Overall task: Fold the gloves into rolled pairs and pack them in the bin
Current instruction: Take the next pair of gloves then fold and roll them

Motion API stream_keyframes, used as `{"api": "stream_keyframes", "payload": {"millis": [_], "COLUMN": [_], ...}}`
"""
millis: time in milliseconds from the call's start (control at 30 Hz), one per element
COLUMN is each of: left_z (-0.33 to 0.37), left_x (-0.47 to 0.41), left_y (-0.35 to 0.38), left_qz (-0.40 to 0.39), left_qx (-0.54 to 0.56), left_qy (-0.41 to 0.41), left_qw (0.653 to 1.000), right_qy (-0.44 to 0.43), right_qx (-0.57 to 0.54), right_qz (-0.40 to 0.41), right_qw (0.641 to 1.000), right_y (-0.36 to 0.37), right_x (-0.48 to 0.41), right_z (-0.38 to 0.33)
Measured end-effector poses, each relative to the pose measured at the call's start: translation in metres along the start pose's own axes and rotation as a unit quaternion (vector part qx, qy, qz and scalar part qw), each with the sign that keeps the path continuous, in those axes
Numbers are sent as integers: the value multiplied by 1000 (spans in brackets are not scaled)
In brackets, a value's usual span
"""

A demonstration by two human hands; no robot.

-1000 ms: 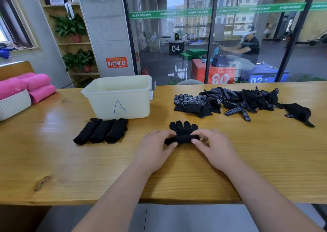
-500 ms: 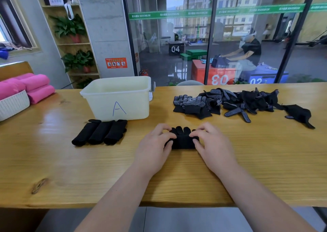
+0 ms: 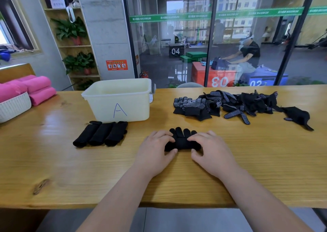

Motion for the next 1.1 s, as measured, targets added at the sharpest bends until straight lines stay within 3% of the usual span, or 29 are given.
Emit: {"api": "stream_keyframes", "payload": {"millis": [167,367,567,733,1000,1100], "left_z": [2,0,0,1,2,3], "left_x": [1,3,1,2,3,3], "left_y": [-5,-12,-6,-2,7,6], "left_qz": [-10,-24,59,98,2,-5], "left_qx": [43,165,57,-1,-48,-48], "left_qy": [-24,-109,-46,49,24,17], "left_qw": [999,980,996,994,999,999], "right_qy": [52,130,95,-12,21,34], "right_qx": [-128,-274,-66,14,48,22], "right_qz": [6,19,95,137,71,80], "right_qw": [990,953,989,990,996,996], "right_y": [0,1,-2,4,12,8], "right_x": [0,0,-1,-3,-4,-2], "right_z": [6,14,4,0,1,1]}}
Point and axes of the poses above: each hand's wrist, its own x-axis away from the middle knuckle, its own y-axis out of the palm, z = x × y, the point moved 1 cm from there along -x, towards the middle knuckle, and after that the axes turned 5 degrees about z, right-handed, at the moved point
